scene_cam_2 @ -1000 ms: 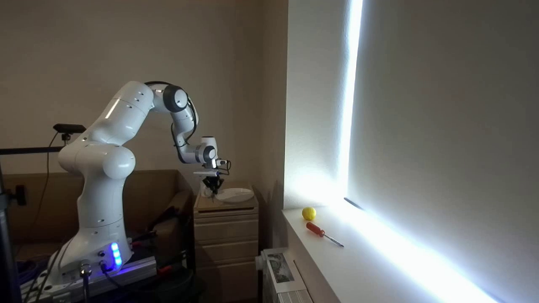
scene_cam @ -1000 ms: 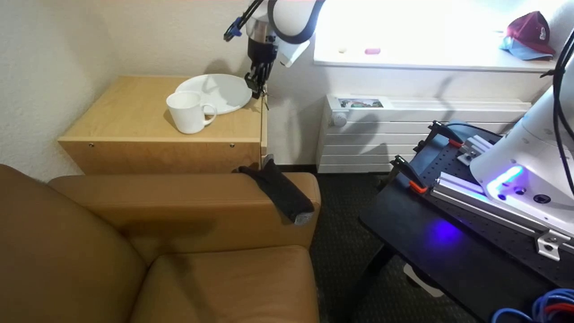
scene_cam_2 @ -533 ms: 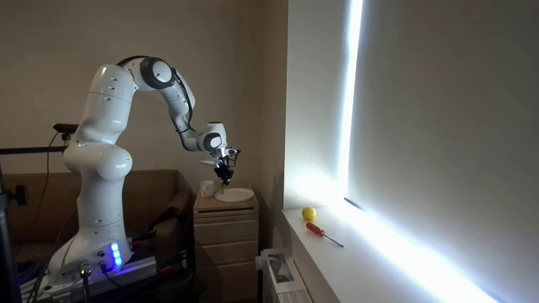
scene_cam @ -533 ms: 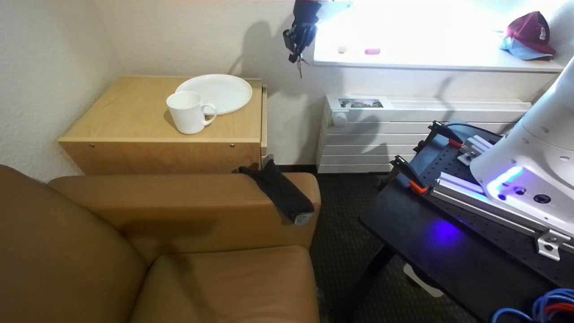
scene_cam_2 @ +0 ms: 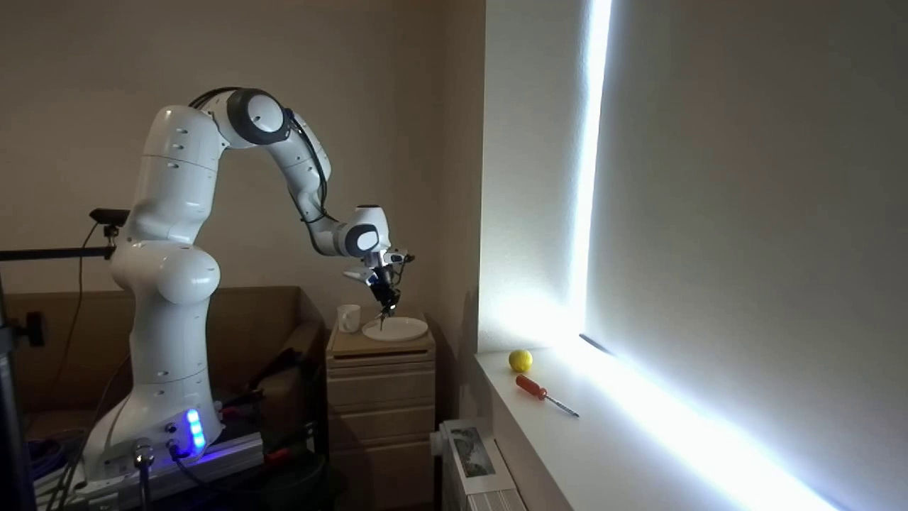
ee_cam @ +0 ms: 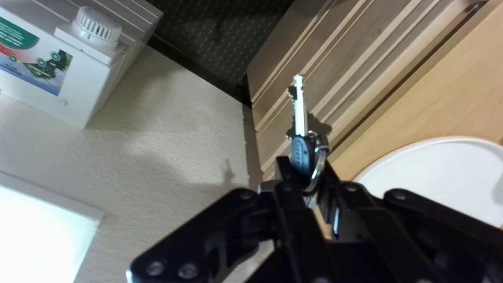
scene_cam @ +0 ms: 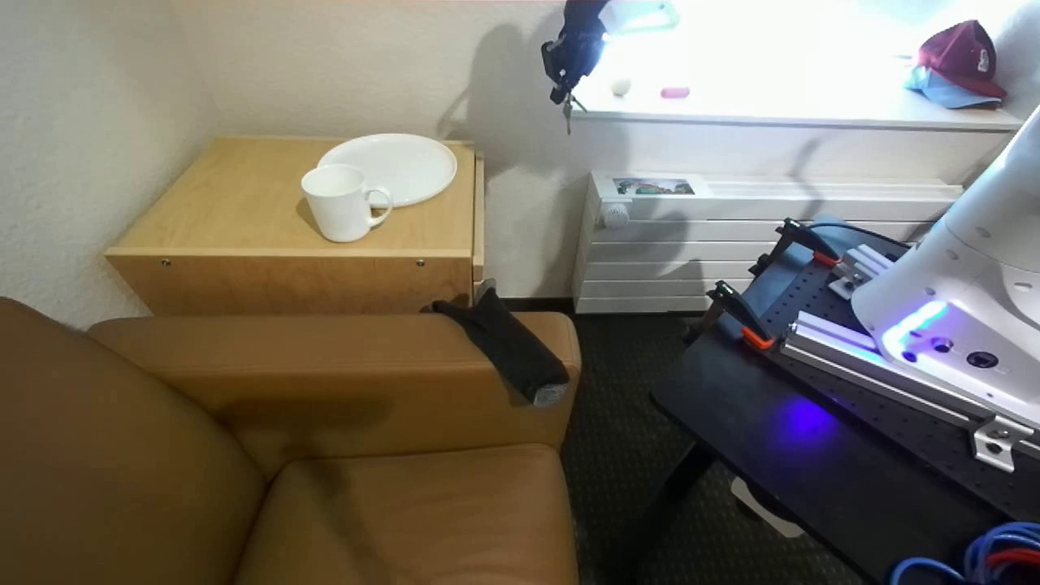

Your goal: Remove the keys from the nightstand and put them on the windowsill then place the keys back on the nightstand

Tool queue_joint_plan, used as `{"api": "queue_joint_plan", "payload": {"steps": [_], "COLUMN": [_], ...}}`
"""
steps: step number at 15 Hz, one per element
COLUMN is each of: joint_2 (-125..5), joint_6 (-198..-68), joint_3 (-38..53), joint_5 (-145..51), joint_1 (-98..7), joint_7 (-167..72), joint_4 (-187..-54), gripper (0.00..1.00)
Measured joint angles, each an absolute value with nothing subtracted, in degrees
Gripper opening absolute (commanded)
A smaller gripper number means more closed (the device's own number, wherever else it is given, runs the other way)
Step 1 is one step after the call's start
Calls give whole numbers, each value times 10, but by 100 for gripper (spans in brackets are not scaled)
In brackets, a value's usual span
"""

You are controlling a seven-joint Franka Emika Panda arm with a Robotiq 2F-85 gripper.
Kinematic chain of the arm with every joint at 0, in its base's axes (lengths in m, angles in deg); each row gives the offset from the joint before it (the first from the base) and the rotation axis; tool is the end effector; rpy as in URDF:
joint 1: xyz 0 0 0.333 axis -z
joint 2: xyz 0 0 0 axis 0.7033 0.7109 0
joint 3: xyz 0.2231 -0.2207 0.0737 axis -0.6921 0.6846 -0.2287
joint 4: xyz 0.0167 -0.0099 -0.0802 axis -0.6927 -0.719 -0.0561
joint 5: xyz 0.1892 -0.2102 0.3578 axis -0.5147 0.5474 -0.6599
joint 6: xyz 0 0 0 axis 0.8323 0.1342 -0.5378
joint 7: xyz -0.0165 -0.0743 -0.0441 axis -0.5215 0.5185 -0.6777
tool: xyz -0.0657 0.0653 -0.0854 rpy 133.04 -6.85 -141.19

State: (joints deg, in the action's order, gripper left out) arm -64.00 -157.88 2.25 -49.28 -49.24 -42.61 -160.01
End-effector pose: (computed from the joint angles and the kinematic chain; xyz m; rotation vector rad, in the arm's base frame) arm 0.5936 0.0589 0.2125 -3.0799 0.0953 -0.4080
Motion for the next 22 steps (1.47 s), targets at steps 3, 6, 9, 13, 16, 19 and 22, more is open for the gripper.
{"api": "queue_joint_plan", "payload": {"steps": [3, 6, 9, 13, 16, 19, 22], "joint_2": [-597, -569, -553, -556, -557, -540, -486], "joint_6": [-1579, -1578, -1566, -1527, -1525, -1519, -1481], "joint_3": [75, 121, 155, 166, 156, 171, 205], "joint_5": [-501, -519, -548, -601, -607, -605, -610], "joint_1": [-463, -411, -355, -321, -326, -331, -317], "joint_7": [-408, -407, -407, -376, -355, -303, -242], "joint_4": [-1560, -1530, -1501, -1475, -1473, -1456, -1383], "gripper": [4, 4, 4, 17, 4, 4, 4]}}
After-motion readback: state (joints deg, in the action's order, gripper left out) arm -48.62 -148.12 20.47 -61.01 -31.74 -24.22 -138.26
